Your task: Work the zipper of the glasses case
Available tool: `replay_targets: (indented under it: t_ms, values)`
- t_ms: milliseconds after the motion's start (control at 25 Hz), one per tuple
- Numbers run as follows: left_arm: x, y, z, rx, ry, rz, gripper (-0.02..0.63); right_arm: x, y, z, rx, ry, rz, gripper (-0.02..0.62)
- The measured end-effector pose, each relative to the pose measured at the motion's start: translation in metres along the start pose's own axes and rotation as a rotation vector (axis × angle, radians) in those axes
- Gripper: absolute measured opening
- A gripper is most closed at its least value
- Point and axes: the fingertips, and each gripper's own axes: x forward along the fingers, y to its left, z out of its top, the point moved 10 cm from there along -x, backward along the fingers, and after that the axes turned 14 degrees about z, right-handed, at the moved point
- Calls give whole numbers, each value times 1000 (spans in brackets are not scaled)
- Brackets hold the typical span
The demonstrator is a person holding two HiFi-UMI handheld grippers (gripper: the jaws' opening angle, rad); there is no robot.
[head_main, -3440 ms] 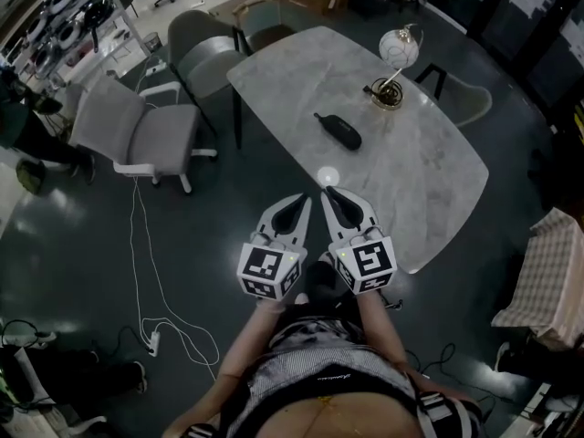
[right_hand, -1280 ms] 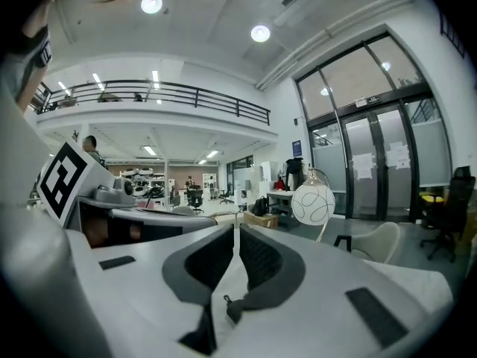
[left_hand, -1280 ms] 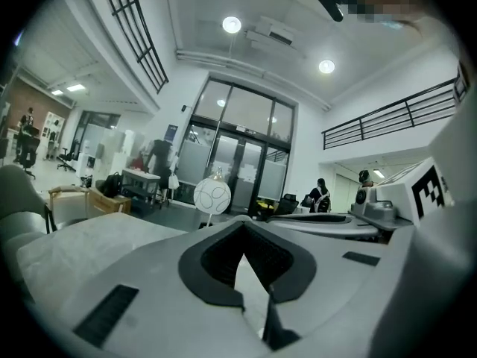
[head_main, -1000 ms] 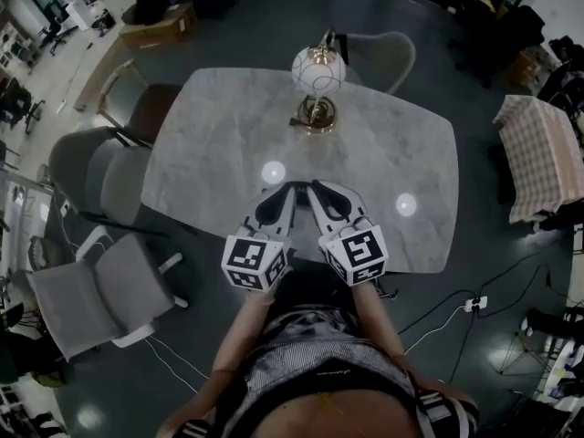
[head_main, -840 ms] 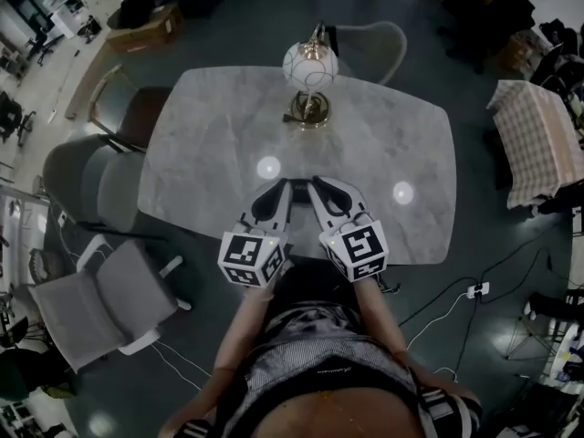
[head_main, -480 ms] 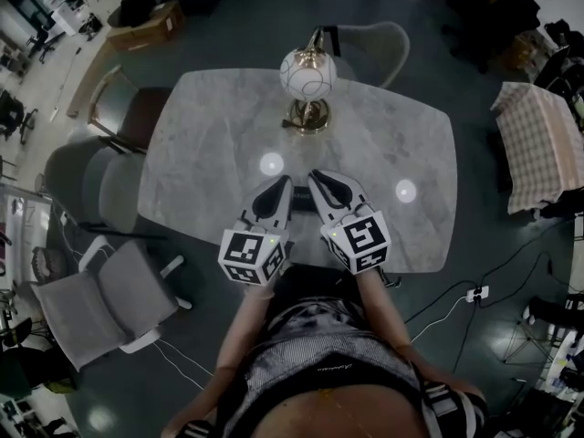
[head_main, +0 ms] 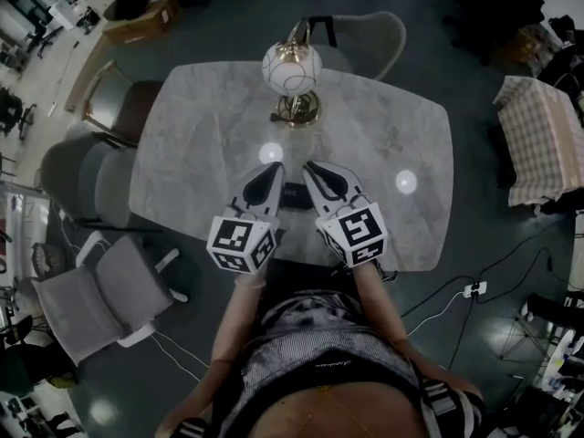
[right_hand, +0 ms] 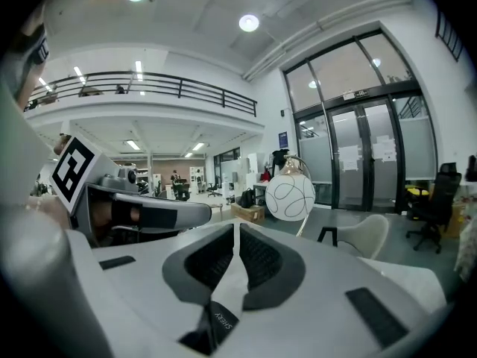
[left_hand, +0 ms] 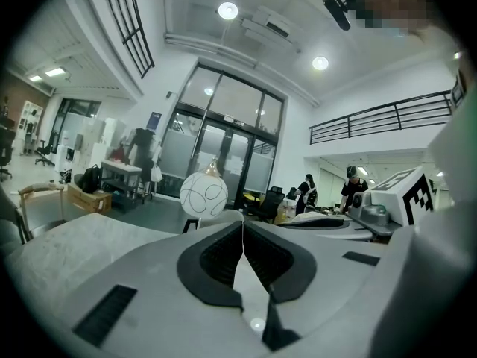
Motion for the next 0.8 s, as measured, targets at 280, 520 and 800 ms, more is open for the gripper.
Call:
replay_targets:
  t_ms: [280,520,800]
  values:
    - [20,8,3,7,17,-88,5,3,-4,-3,27,-3,-91,74]
    - [34,31,8,15,47,-175,5,19,1,-1,65,-1,-184,74]
    - [39,65,12,16,72,-270,5,45,18,4,93,16,-285,74]
